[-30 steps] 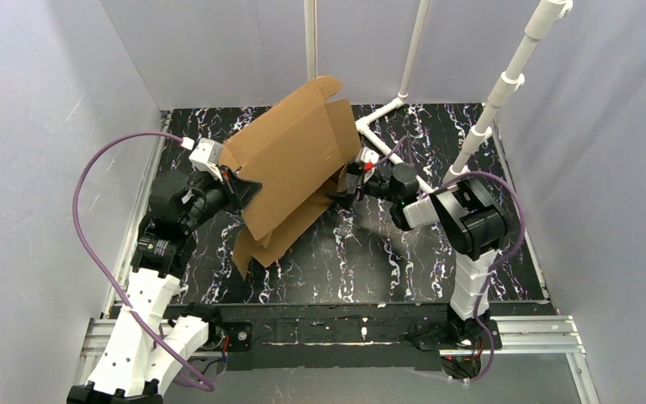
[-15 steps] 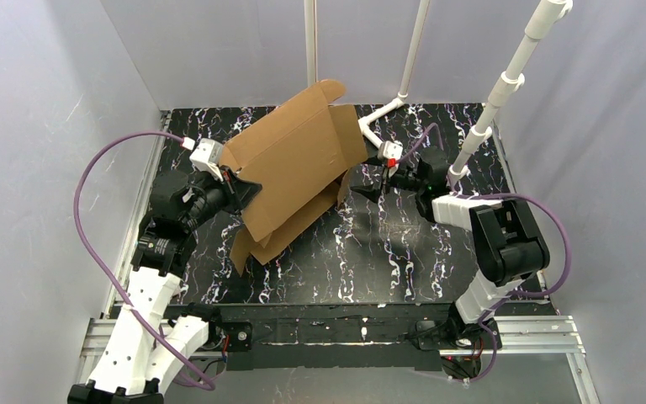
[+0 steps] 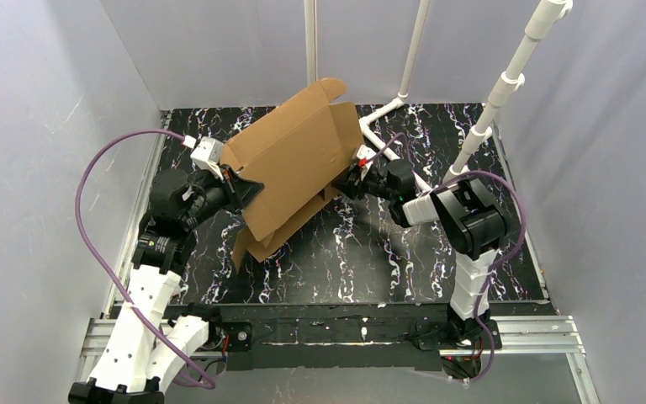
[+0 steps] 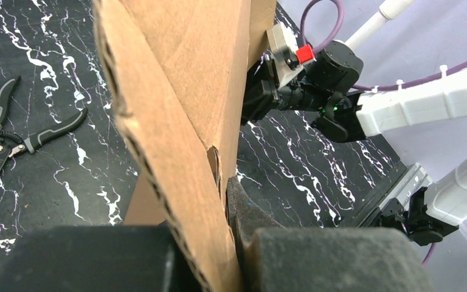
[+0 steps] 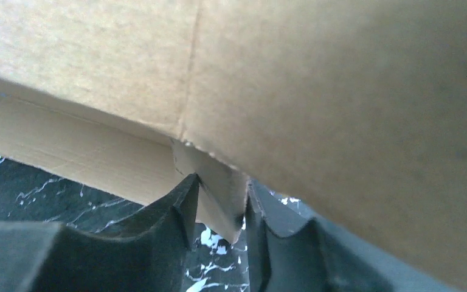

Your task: Fold the paper box

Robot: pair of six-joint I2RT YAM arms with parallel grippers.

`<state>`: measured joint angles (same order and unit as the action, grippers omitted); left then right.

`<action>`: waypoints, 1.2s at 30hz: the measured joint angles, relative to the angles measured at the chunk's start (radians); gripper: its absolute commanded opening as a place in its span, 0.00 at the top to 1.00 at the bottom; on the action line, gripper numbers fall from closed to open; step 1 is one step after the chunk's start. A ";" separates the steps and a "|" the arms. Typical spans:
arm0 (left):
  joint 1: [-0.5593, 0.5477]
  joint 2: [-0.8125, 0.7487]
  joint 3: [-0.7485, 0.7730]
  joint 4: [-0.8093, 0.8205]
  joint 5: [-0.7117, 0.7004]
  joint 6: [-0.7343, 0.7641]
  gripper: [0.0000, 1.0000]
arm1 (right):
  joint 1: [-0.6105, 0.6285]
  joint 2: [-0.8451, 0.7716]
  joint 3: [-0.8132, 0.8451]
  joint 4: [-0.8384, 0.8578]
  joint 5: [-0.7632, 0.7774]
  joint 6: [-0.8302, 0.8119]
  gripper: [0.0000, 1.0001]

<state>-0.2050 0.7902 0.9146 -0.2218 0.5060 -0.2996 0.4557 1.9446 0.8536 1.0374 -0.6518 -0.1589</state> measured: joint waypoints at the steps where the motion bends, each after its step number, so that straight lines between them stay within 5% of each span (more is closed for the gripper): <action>1: 0.001 0.000 0.000 0.002 0.002 0.000 1.00 | 0.004 0.018 0.001 0.044 0.024 0.029 0.71; 8: 0.007 0.021 0.000 0.020 0.023 -0.035 1.00 | 0.018 0.075 0.000 0.190 0.104 0.118 0.99; 17: 0.019 0.039 0.007 0.029 0.027 -0.111 1.00 | 0.021 0.042 -0.027 0.167 0.156 0.156 0.99; 27: 0.026 -0.003 0.076 -0.099 -0.072 -0.181 0.76 | 0.017 -0.318 0.213 -0.944 0.187 -0.280 0.99; 36: 0.026 -0.005 -0.054 -0.095 -0.076 -0.225 0.49 | 0.017 -0.331 0.429 -1.687 0.307 -0.500 0.95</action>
<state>-0.1787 0.7849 0.8604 -0.3168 0.4297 -0.5251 0.4728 1.6135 1.2823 -0.6498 -0.3450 -0.6586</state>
